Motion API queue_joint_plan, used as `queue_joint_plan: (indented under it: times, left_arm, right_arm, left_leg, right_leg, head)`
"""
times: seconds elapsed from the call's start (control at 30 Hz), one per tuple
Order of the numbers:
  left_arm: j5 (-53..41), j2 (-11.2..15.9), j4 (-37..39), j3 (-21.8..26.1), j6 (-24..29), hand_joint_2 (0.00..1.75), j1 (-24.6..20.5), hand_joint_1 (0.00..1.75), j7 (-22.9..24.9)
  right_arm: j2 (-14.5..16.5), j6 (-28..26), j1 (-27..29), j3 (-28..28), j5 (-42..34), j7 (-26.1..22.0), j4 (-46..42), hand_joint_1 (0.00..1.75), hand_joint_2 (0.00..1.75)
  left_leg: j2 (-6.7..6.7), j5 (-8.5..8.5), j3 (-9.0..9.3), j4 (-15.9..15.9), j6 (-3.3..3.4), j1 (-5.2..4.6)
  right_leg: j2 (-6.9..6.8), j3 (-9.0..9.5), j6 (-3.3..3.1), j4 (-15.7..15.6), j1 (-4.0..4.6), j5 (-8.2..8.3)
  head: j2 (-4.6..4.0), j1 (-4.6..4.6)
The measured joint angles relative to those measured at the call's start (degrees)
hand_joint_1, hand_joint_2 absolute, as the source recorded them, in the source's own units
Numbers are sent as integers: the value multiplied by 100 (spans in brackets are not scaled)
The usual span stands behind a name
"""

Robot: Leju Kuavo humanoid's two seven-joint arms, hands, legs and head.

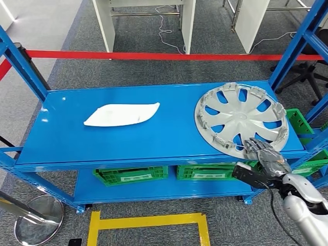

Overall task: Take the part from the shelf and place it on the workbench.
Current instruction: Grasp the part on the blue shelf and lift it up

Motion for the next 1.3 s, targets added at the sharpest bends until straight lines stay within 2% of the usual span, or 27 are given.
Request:
queue_joint_plan:
  times: [0.5,0.63,0.73,0.87,0.9,1.03,1.07,1.13,1.3]
  left_arm:
    - [-9,2,-1,0,-1,0,0,0,1]
    - [-11,2,-1,0,-2,0,0,0,1]
    - [-11,2,-1,0,-2,0,0,0,1]
    - [-14,2,-1,0,-1,0,-1,0,1]
    - [-14,2,-1,0,-1,0,-1,0,1]
    - [-14,2,-1,0,-2,0,-1,0,1]
    - [-14,2,-1,0,-2,0,-1,0,1]
    - [-14,2,-1,1,-1,0,-1,0,1]
    - [-13,2,-1,2,-1,0,-1,0,-2]
  right_arm:
    - [-154,-181,64,90,548,236,12,3,175]
    - [-158,-348,123,88,809,331,12,60,175]
    - [-157,-531,194,77,1002,366,12,66,175]
    - [-153,-669,237,31,1114,368,7,66,175]
    - [-151,-678,237,17,1119,368,4,72,175]
    - [-148,-696,247,-17,1140,367,-5,159,175]
    - [-147,-709,253,-26,1161,366,-9,167,175]
    - [-144,-741,276,-51,1220,357,-39,173,175]
    - [-122,-796,430,-137,1338,350,-206,172,175]
  left_leg:
    - [-1,0,-1,4,0,0]
    - [-1,0,-1,4,0,0]
    - [-1,0,-2,3,0,0]
    - [-1,0,-2,3,0,0]
    - [-1,0,-2,3,0,0]
    - [-1,0,-2,3,0,0]
    - [-2,0,-1,3,0,0]
    - [-2,0,-1,3,0,0]
    - [-4,0,-3,3,0,0]
  right_leg:
    - [-2,1,2,0,0,1]
    - [-2,0,2,0,0,1]
    - [-3,0,2,0,0,1]
    - [-3,-1,2,0,0,1]
    - [-4,0,2,0,0,1]
    - [-4,0,2,0,0,1]
    - [-4,1,2,0,0,1]
    - [-5,1,2,0,0,1]
    - [-6,1,2,0,0,1]
  head:
    - [0,1]
    - [0,1]
    - [0,1]
    - [0,1]
    - [0,0]
    - [0,1]
    - [0,1]
    - [0,1]
    - [0,1]
